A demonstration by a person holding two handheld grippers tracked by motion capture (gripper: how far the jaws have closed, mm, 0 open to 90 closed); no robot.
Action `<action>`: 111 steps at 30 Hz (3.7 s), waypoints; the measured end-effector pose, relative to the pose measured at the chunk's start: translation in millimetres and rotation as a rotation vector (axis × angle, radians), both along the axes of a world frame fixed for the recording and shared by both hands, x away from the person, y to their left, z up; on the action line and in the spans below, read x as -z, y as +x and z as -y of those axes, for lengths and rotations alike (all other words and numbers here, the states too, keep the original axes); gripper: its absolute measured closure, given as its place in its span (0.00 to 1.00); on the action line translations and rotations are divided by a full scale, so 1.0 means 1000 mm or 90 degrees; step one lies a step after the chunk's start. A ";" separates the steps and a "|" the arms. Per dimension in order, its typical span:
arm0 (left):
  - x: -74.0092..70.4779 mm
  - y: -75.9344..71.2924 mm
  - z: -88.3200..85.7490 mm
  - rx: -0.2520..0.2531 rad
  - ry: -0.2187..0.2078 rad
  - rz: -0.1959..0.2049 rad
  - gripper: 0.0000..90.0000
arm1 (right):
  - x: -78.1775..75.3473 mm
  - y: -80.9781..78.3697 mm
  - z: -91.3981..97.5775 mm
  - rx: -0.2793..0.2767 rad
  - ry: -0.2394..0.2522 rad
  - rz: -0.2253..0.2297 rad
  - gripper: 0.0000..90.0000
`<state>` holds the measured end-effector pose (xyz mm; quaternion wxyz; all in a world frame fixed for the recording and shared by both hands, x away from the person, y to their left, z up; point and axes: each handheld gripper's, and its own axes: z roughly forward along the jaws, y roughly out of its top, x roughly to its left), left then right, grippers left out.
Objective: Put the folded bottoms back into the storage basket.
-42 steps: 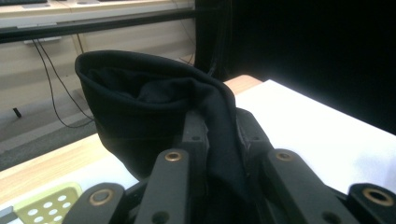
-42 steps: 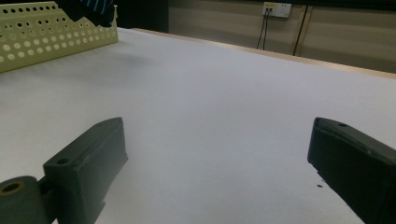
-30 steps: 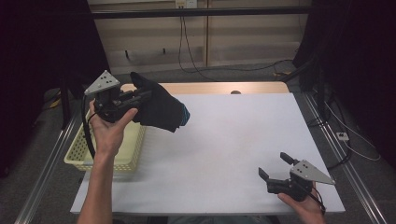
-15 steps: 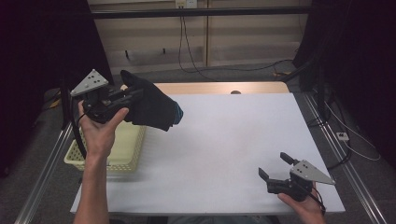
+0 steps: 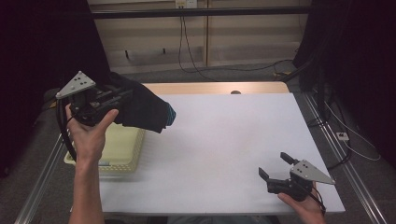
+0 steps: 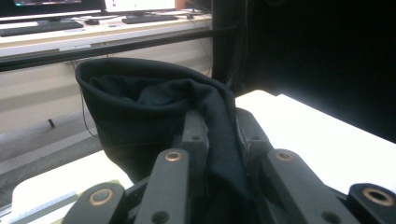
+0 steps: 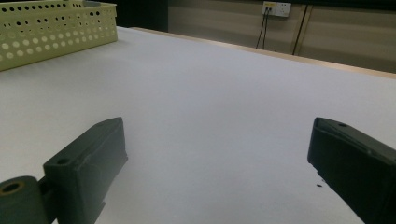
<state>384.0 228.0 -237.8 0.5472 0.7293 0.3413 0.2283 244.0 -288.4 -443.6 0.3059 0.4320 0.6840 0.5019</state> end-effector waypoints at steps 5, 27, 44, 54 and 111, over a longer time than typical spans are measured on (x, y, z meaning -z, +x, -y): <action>0.000 -0.002 -0.015 -0.020 -0.010 -0.002 0.86 | -0.001 -0.001 -0.002 -0.008 0.001 0.003 0.05; -0.005 -0.017 -0.063 -0.058 -0.024 0.016 0.86 | 0.000 -0.001 -0.002 -0.007 0.002 0.001 0.05; 0.003 -0.017 -0.095 -0.097 -0.012 0.004 0.86 | 0.000 -0.001 -0.001 -0.006 0.004 -0.001 0.05; 0.012 -0.008 -0.098 -0.107 0.010 -0.029 0.86 | 0.000 0.000 -0.002 -0.007 0.003 -0.001 0.05; 0.064 0.050 -0.041 0.021 0.141 -0.116 0.84 | 0.001 0.002 -0.003 -0.014 0.003 -0.008 0.05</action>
